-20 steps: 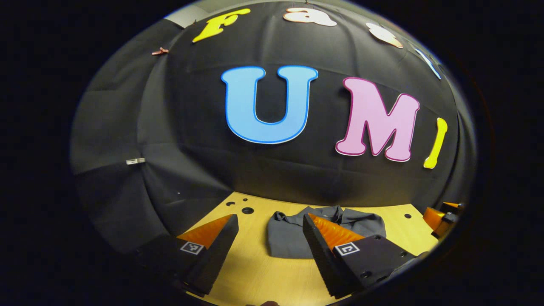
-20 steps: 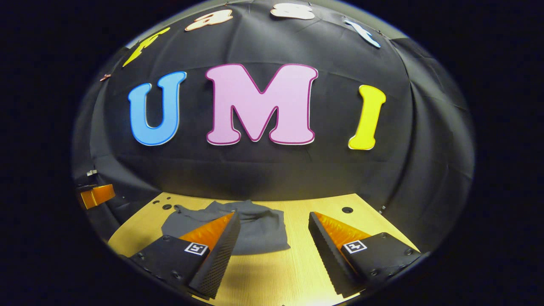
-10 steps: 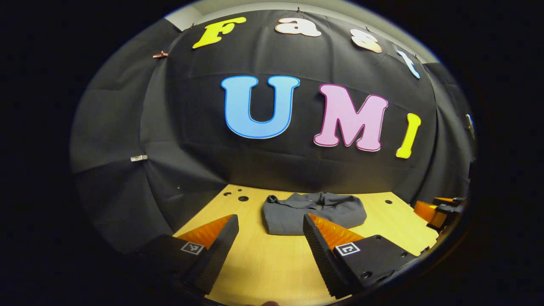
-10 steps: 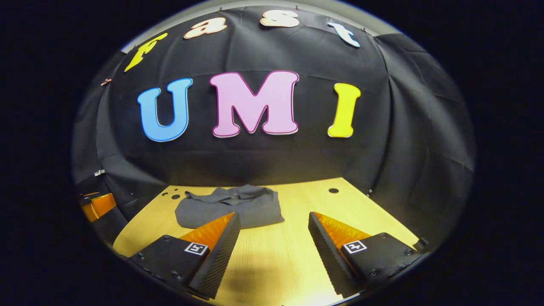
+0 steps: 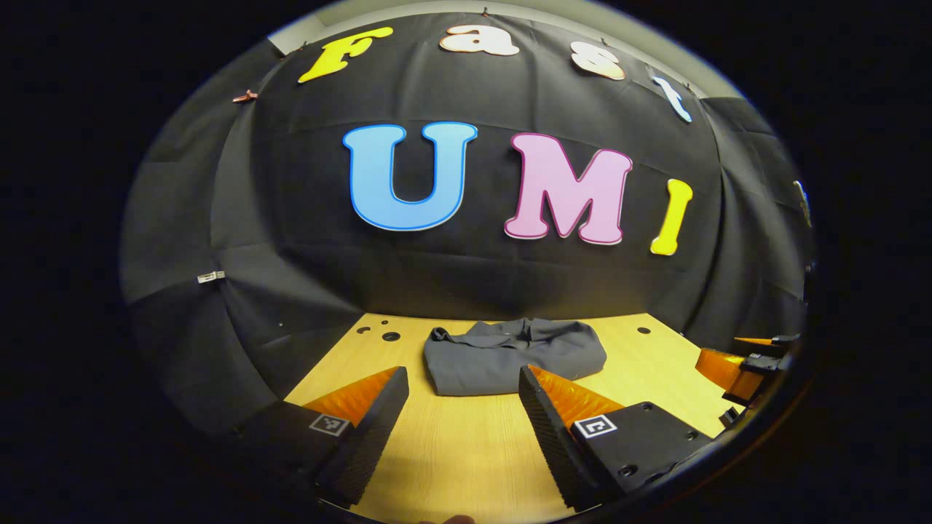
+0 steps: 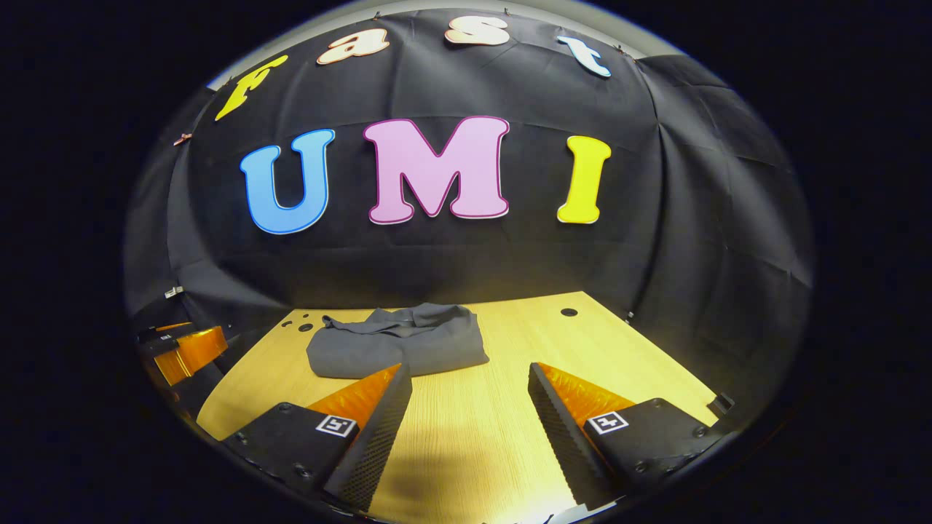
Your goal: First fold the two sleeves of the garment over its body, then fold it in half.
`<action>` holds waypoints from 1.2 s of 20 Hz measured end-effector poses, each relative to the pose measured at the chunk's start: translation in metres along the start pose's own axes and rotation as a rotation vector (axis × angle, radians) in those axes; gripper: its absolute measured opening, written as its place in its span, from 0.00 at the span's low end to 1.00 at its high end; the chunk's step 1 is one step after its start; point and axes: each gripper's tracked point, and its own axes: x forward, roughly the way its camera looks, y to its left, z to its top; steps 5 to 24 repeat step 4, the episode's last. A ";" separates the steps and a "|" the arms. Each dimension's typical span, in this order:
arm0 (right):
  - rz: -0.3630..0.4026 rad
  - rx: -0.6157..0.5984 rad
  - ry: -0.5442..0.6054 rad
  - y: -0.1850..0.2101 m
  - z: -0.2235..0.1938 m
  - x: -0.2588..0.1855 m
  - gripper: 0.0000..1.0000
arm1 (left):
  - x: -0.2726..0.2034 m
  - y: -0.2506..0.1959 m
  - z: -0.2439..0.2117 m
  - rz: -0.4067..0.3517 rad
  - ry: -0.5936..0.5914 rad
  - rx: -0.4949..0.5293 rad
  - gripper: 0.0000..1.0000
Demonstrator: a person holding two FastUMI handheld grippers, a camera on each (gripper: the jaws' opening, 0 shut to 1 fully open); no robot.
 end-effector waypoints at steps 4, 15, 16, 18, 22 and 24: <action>0.041 0.015 0.051 0.022 -0.018 -0.005 0.99 | 0.004 -0.002 -0.017 -0.012 0.077 -0.014 0.96; 0.041 0.015 0.051 0.022 -0.018 -0.005 0.99 | 0.004 -0.002 -0.017 -0.012 0.077 -0.014 0.96; 0.041 0.015 0.051 0.022 -0.018 -0.005 0.99 | 0.004 -0.002 -0.017 -0.012 0.077 -0.014 0.96; 0.041 0.015 0.051 0.022 -0.018 -0.005 0.99 | 0.004 -0.002 -0.017 -0.012 0.077 -0.014 0.96; 0.041 0.015 0.051 0.022 -0.018 -0.005 0.99 | 0.004 -0.002 -0.017 -0.012 0.077 -0.014 0.96; 0.041 0.015 0.051 0.022 -0.018 -0.005 0.99 | 0.004 -0.002 -0.017 -0.012 0.077 -0.014 0.96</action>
